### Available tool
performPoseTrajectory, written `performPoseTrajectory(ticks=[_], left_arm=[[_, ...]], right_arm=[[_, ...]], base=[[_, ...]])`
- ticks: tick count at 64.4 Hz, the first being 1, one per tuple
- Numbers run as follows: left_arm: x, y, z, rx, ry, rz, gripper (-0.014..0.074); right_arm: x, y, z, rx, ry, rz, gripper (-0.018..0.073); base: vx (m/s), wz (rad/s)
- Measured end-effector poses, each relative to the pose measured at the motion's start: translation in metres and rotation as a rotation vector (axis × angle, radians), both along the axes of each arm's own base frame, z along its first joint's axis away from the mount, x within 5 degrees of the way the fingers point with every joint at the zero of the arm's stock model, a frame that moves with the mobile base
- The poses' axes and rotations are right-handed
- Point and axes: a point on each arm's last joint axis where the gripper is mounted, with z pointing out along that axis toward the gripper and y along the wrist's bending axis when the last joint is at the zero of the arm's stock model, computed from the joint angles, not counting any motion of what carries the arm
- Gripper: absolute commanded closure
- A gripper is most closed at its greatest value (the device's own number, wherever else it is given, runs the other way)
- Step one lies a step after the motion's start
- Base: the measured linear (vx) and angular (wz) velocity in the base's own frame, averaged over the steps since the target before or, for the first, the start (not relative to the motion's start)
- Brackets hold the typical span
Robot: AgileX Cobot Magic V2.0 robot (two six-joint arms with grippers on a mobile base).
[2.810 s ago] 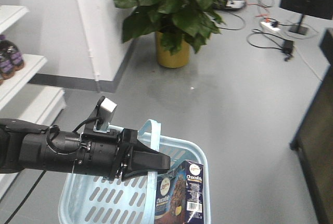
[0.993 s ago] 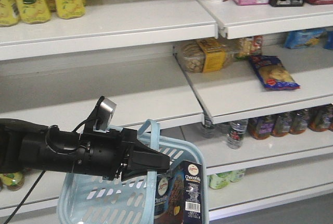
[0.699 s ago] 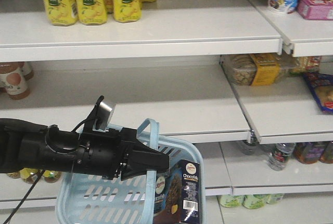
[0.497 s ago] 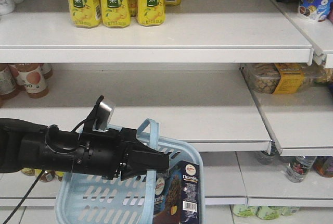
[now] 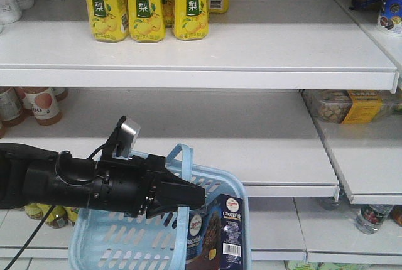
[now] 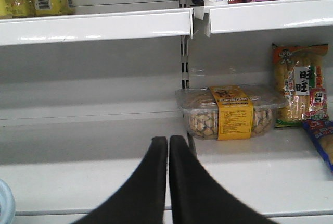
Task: Left arm holds basket, right arm returns cookies
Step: 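Drive up to the snack shelf with yellow drink cartons, basket held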
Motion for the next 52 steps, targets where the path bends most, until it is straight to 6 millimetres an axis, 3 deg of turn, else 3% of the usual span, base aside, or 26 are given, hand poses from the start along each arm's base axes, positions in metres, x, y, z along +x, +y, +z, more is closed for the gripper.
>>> performPoseTrajectory(ticks=[52], left_arm=[[-0.0013, -0.0004, 0.001, -0.012, 0.007, -0.013, 0.0603]], right_arm=[[0.0, 0.0, 0.0, 0.0, 0.0, 0.0, 0.0568]], base=[[0.06, -0.02]])
